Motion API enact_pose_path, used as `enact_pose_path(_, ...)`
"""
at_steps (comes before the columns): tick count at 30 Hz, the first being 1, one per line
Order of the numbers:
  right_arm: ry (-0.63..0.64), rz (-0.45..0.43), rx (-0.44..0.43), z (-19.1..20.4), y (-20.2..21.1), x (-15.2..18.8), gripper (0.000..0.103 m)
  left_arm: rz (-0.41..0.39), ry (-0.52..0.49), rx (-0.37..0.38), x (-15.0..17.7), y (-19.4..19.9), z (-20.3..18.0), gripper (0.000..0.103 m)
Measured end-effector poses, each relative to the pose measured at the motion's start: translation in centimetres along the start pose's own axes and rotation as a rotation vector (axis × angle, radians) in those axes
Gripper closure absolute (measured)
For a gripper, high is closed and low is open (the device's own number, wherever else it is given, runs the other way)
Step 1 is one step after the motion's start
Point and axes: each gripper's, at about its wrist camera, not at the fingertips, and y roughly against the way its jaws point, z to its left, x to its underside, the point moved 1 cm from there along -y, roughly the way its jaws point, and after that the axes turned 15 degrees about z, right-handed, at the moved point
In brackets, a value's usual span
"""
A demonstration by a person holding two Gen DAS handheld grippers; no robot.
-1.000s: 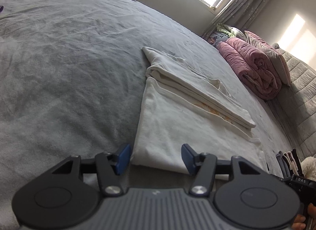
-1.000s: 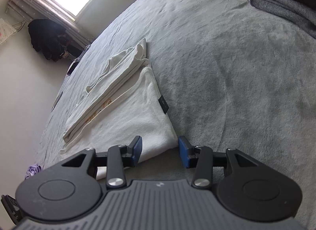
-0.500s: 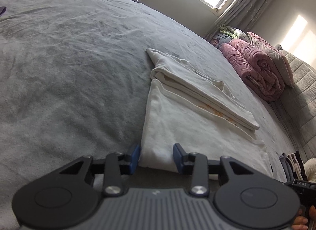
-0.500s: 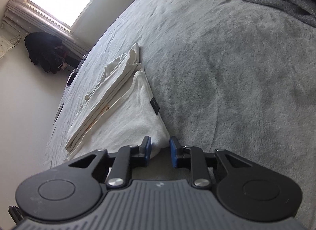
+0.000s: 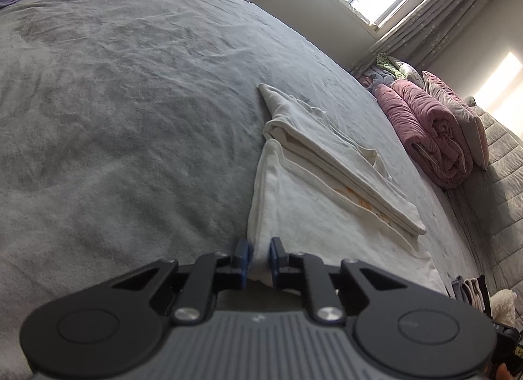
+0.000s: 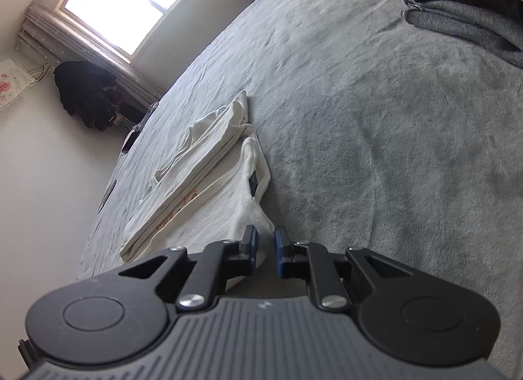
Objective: Fold clothes
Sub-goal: 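Close both grippers on the edge of the folded white sweatshirt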
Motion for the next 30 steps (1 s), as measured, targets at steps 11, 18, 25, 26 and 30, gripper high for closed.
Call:
enact_pose_path(11, 0.073, -0.043, -0.001, 1.5, 0.0, -0.1, 0.09, -0.017, 0.013, 0.027, -0.4, 0.6, -0.2, 0.091)
enact_pose_path(18, 0.109, -0.081, -0.004, 2.4, 0.3, -0.1, 0.09, -0.049, 0.016, 0.033, -1.0, 1.3, -0.2, 0.096)
enact_pose_path(25, 0.117, -0.087, 0.017, 2.6, -0.1, -0.3, 0.09, -0.04, 0.006, 0.02, -1.4, 1.2, 0.0, 0.096)
enact_pose_path(26, 0.113, -0.085, 0.016, 2.5, -0.1, -0.4, 0.09, -0.041, 0.003, 0.009, -1.4, 1.2, 0.1, 0.096)
enact_pose_path(30, 0.108, -0.077, 0.016, 2.4, -0.2, -0.6, 0.09, -0.037, -0.002, -0.022, -1.5, 1.5, 0.9, 0.094)
